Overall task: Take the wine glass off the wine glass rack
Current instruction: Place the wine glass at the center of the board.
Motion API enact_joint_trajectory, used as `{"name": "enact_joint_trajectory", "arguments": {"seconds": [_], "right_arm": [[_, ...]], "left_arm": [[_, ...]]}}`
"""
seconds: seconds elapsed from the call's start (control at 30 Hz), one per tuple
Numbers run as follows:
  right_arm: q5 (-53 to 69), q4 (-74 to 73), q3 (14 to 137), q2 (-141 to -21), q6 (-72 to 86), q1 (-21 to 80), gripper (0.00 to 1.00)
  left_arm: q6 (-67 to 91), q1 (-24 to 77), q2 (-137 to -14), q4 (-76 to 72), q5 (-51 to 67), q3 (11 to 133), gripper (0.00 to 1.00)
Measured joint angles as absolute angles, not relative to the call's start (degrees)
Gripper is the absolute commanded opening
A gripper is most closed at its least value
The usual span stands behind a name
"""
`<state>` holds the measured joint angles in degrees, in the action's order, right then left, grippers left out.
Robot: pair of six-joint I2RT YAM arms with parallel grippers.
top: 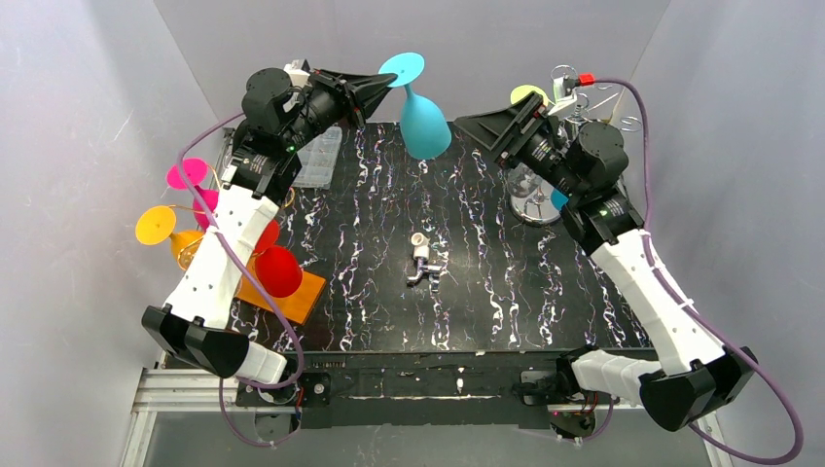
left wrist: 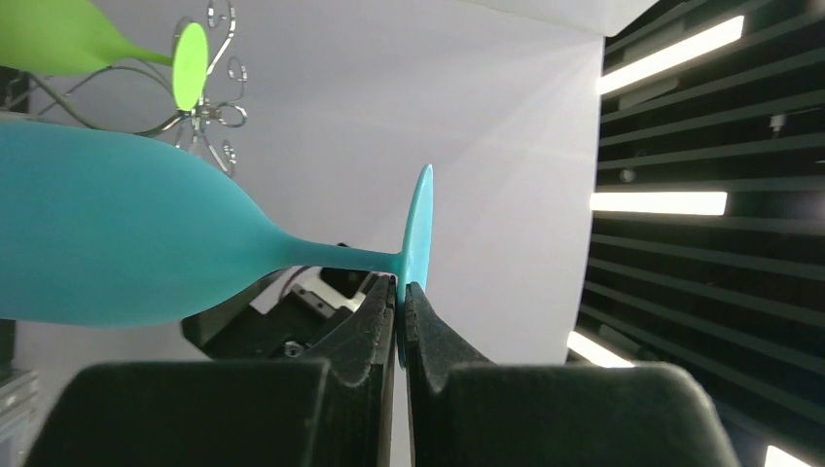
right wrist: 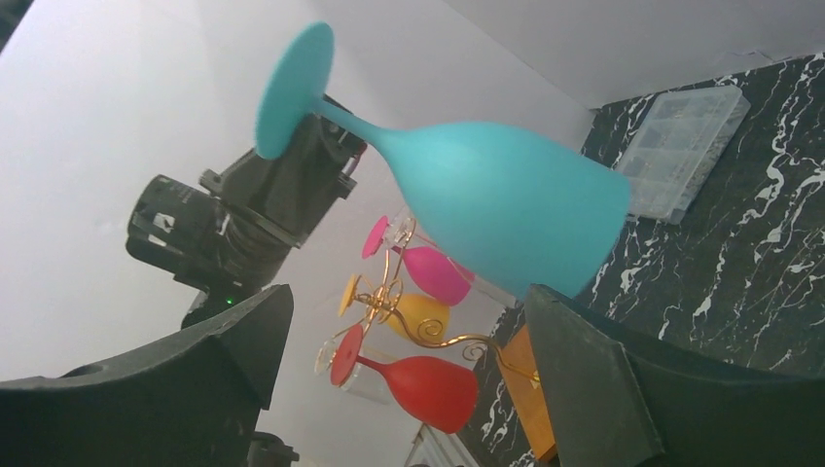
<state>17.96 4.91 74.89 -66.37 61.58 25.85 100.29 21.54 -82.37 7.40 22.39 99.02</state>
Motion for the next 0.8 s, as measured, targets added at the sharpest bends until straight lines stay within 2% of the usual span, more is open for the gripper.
{"name": "enact_joint_trajectory", "arguments": {"seconds": [0.8], "right_arm": [[23.18,25.28,66.48,-69.52,63.09,25.82,0.98]], "left_arm": [[115.07,21.54,-84.01,-0.62,21.89,100.95,0.00]]}}
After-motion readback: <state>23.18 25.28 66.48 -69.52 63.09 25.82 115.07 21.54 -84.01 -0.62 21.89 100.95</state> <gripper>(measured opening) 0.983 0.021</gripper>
